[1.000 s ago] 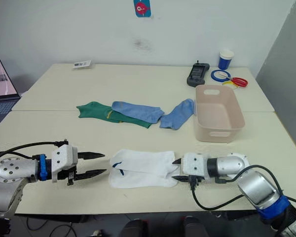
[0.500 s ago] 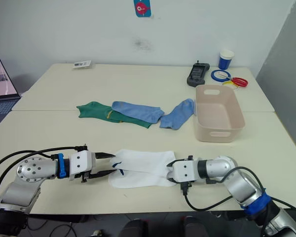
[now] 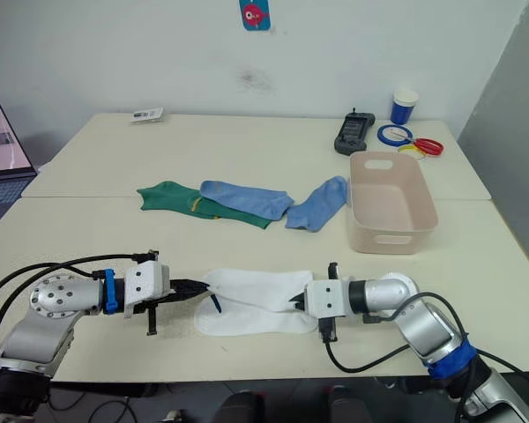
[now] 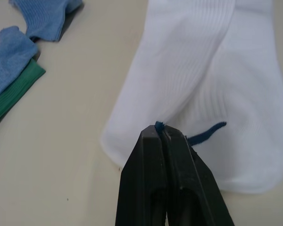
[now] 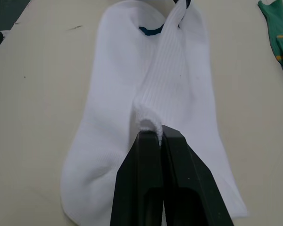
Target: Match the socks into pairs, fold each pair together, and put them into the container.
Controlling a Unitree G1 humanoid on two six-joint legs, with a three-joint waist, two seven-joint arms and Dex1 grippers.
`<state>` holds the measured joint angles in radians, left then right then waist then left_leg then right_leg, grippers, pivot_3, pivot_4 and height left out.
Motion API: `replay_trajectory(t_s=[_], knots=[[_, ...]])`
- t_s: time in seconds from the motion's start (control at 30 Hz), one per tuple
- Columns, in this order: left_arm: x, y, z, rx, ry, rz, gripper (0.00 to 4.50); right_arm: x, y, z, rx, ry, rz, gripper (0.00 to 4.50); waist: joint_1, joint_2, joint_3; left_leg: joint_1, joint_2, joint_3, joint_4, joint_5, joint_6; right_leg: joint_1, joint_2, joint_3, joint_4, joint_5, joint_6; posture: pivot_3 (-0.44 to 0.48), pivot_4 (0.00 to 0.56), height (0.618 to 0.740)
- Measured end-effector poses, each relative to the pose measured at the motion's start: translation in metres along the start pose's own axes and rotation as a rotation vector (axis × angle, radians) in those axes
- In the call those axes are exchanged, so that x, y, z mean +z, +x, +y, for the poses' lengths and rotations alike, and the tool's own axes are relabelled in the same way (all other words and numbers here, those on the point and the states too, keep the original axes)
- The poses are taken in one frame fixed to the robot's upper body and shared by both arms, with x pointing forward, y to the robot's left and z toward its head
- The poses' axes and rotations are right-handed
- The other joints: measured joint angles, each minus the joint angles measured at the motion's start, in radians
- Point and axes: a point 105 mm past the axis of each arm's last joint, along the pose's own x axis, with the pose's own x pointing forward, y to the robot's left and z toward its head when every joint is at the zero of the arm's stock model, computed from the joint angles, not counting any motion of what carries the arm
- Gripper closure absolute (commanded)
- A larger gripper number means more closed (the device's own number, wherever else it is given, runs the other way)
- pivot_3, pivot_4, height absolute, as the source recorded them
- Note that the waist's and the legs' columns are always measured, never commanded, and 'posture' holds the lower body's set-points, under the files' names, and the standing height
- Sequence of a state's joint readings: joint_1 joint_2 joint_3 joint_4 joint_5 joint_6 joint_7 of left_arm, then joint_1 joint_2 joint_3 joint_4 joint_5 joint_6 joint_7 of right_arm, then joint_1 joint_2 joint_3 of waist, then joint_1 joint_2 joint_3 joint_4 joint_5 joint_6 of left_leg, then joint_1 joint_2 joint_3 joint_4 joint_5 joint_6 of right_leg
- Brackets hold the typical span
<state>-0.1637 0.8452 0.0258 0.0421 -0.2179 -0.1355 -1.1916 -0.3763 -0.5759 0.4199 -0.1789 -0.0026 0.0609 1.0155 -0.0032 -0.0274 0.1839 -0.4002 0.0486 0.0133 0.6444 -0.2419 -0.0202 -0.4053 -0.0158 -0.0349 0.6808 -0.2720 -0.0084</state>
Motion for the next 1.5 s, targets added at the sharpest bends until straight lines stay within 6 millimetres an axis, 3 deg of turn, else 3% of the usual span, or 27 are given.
replay_trajectory(t_s=[0.23,0.47,0.67,0.8,0.93,1.1,1.33,1.5], knots=[[0.012,-0.005,0.018,0.037,-0.071,-0.043,4.50,0.019,-0.008,-0.024,-0.051,0.165,-0.081,4.48,0.000,0.000,0.000,0.000,0.000,-0.001,0.000,0.000,0.000,0.000,0.000,0.000,0.000,0.000,0.000,0.000,0.150,0.740],[0.038,-0.026,0.007,-0.066,-0.185,-0.040,4.50,0.043,-0.037,-0.034,-0.014,0.340,-0.155,4.48,-0.002,0.000,0.000,0.000,0.000,-0.004,0.000,0.000,0.000,0.000,-0.002,-0.001,0.001,0.000,0.000,0.000,0.150,0.740],[0.059,-0.037,-0.025,-0.213,-0.362,-0.039,4.50,0.060,-0.054,-0.004,0.154,0.502,-0.167,4.48,-0.002,0.000,0.000,0.000,0.000,-0.006,0.000,0.000,0.000,0.000,-0.002,-0.001,0.000,0.000,0.000,0.000,0.150,0.740],[0.055,-0.042,-0.046,-0.279,-0.446,0.011,4.50,0.063,-0.056,0.025,0.276,0.664,-0.174,4.48,-0.002,0.001,0.000,0.001,0.000,-0.006,-0.001,0.000,0.000,0.000,-0.002,0.000,0.000,0.000,0.000,0.000,0.150,0.740],[0.040,-0.040,-0.061,-0.294,-0.490,0.055,4.50,0.057,-0.053,0.039,0.303,0.789,-0.174,4.48,0.000,0.000,0.000,0.001,0.000,-0.005,-0.001,0.000,0.000,0.000,-0.002,0.000,0.000,-0.001,-0.001,0.000,0.150,0.740],[0.032,-0.032,-0.055,-0.245,-0.438,0.059,4.50,0.052,-0.050,0.036,0.257,0.794,-0.156,4.48,0.000,0.000,0.000,0.000,-0.001,-0.004,-0.001,0.000,0.000,0.000,-0.002,-0.001,-0.001,-0.001,-0.001,0.000,0.150,0.740],[0.010,-0.020,-0.038,-0.167,-0.418,0.089,4.50,0.021,-0.034,0.014,0.136,0.776,-0.099,4.48,-0.002,0.000,0.000,0.000,-0.001,-0.002,-0.001,0.000,0.000,0.000,0.001,0.000,-0.001,-0.001,-0.001,0.000,0.150,0.740],[0.006,-0.013,-0.027,-0.129,-0.392,0.092,4.50,0.010,-0.029,-0.006,0.068,0.746,-0.085,4.48,-0.001,0.000,0.000,-0.001,0.000,-0.002,-0.001,0.000,0.000,0.000,0.002,-0.001,-0.001,-0.001,-0.001,0.000,0.150,0.740]])
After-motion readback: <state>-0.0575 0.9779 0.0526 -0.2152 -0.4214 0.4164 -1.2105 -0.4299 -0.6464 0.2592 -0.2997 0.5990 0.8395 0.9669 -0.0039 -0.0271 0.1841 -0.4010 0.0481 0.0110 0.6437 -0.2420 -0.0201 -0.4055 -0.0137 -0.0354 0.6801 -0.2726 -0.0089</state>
